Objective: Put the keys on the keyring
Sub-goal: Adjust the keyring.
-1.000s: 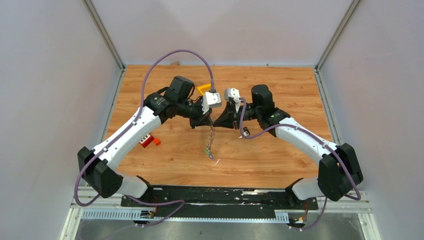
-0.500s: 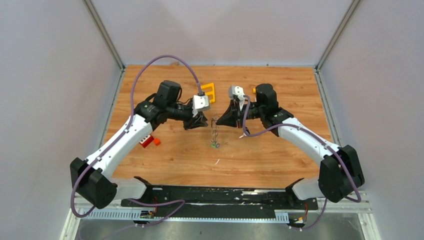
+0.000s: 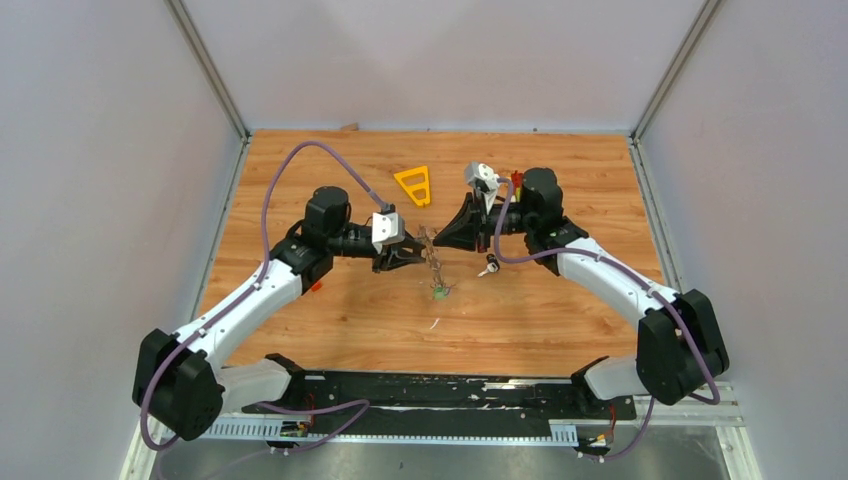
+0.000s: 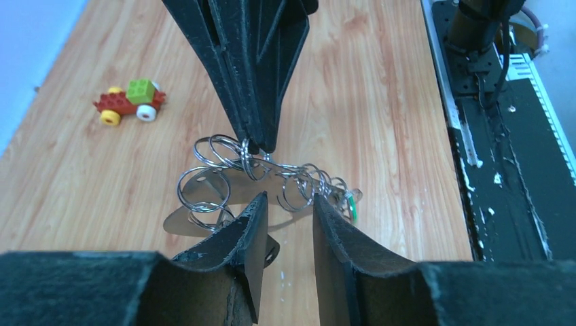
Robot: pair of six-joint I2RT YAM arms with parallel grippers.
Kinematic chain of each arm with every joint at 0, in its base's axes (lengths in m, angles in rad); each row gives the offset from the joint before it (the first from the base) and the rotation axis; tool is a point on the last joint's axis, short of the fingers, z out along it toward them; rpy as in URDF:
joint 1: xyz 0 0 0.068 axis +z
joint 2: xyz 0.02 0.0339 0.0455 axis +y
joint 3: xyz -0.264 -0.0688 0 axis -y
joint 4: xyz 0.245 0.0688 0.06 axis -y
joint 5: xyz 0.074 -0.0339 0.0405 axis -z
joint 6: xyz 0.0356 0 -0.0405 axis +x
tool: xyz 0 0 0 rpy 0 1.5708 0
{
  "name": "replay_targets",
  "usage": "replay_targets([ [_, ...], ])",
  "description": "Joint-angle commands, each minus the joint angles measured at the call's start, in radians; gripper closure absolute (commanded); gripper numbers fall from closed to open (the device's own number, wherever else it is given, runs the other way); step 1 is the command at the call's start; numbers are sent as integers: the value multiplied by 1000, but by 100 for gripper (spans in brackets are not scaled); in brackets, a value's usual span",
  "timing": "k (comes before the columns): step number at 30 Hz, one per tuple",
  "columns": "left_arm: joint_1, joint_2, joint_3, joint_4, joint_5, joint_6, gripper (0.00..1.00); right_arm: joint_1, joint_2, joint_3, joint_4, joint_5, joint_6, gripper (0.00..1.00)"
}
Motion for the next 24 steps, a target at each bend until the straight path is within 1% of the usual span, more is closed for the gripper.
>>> replay_targets([
  [1,0,-22,-26,241,37,-98,63,-10,-10,-12,187,-58,145,100],
  [8,0,-23,-49,302,17,-125,66,-9,14,-25,279,-81,220,100],
  [16,0,-23,-69,364,74,-184,72,-14,17,-28,281,-74,221,100],
  [19,0,-23,-87,390,103,-200,76,-16,17,-28,284,-71,222,100],
  [24,0,-16,-100,430,113,-237,82,-18,16,-29,284,-68,222,100],
])
